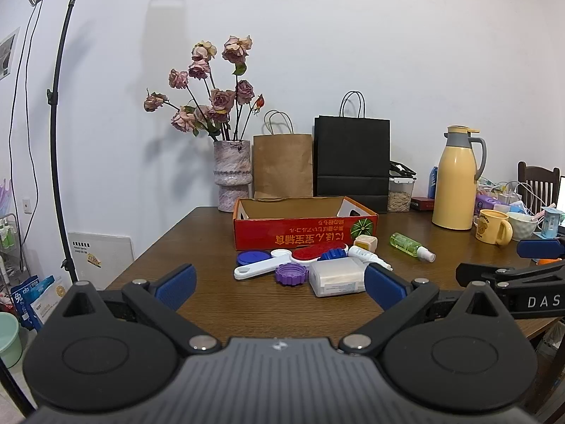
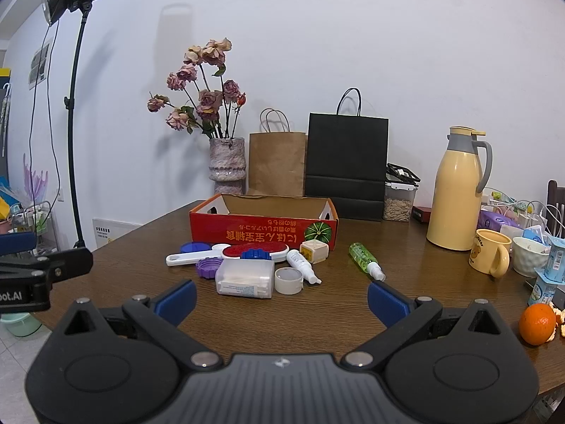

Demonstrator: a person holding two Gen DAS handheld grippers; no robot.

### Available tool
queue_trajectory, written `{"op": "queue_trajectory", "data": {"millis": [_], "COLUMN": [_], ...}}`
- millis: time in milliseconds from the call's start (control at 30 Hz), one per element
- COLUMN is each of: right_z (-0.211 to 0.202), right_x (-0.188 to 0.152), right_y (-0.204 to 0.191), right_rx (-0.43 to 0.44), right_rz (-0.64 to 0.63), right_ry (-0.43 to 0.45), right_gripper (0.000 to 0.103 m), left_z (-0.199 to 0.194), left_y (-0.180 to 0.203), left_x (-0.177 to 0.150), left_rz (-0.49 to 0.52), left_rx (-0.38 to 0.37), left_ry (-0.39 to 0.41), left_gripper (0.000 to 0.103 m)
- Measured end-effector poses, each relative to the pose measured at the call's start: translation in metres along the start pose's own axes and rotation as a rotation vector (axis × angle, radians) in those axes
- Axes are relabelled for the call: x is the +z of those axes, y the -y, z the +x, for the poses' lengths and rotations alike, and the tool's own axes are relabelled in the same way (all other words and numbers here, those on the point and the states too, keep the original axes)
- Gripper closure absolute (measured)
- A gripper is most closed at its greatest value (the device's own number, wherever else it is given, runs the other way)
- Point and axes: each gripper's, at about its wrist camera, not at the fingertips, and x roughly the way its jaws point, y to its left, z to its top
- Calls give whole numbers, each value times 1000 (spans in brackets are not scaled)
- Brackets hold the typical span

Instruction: Organize rigid objects

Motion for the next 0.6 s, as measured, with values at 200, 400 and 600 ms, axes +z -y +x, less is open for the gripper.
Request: {"op": "queue_trajectory", "data": {"millis": [200,400,600], "right_z": [2,9,19], "right_x": [0,1,4], "right_y": [1,7,13], "right_rx": [1,0,18], "right_rz": [4,4,8], "right_ry": [-4,-11,-7], "right_gripper": [0,0,0], "left_z": [2,13,30], "left_y": [1,-1,-6], "left_x": [0,-1,-1], "left_rz": [-1,-15,-26], "left_rx": [-2,-2,-3], "left_ry": [-6,-17,-36], "left_gripper": [0,0,0]}}
